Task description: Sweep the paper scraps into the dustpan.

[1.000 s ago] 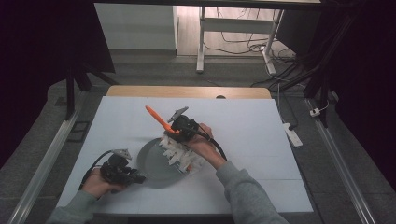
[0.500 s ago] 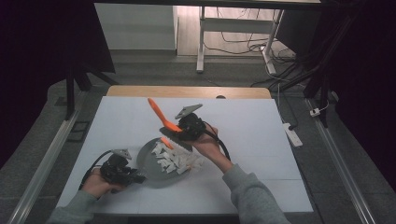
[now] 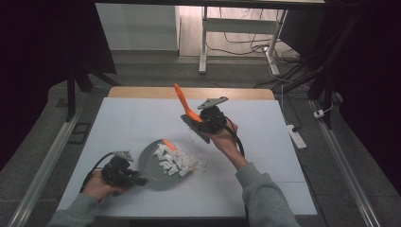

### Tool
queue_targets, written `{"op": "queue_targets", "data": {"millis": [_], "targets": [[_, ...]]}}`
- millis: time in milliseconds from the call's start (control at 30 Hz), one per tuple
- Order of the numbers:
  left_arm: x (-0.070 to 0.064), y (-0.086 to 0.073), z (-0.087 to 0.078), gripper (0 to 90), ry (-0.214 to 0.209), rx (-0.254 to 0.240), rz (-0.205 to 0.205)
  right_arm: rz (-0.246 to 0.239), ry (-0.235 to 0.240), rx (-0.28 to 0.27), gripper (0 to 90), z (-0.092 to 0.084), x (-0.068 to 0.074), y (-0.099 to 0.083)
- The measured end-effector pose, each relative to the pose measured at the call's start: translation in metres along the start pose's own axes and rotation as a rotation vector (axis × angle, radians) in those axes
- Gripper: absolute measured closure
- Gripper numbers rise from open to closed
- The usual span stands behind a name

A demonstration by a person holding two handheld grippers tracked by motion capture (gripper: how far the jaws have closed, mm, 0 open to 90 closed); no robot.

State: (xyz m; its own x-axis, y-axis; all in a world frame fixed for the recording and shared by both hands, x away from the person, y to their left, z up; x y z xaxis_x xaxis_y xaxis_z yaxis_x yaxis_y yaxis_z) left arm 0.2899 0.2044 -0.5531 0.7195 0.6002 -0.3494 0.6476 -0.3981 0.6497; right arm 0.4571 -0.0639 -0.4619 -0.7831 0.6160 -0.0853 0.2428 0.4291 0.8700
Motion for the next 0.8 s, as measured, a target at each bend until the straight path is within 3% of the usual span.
{"op": "queue_targets", "data": {"millis": [200, 600, 800], "targets": [[0.001, 0.000, 0.000, 61.4, -0.002, 0.001, 0.001, 0.033, -0.057, 0.052, 70.9, 0.020, -0.019, -0.009], [0.001, 0.000, 0.000, 61.4, -0.003, -0.001, 0.000, -0.004, -0.151, 0.159, 70.9, 0.058, -0.040, -0.012], [0.002, 0.000, 0.000, 61.4, -0.004, -0.001, 0.001, -0.009, -0.146, 0.228, 70.9, 0.077, -0.042, -0.012]]}}
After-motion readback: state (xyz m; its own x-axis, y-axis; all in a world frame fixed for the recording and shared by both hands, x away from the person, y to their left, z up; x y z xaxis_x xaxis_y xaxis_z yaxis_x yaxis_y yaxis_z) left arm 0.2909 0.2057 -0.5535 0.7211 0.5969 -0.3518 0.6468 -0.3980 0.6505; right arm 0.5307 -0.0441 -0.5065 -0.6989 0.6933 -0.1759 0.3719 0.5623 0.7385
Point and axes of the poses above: each handheld gripper's, and its own axes: z roughly forward along the jaws, y roughly out of its top, x roughly to its left, the point moved 4 cm from there along z, roughly forward along the jaws, and after that the axes turned 11 degrees about -x, right-handed, at the moved point
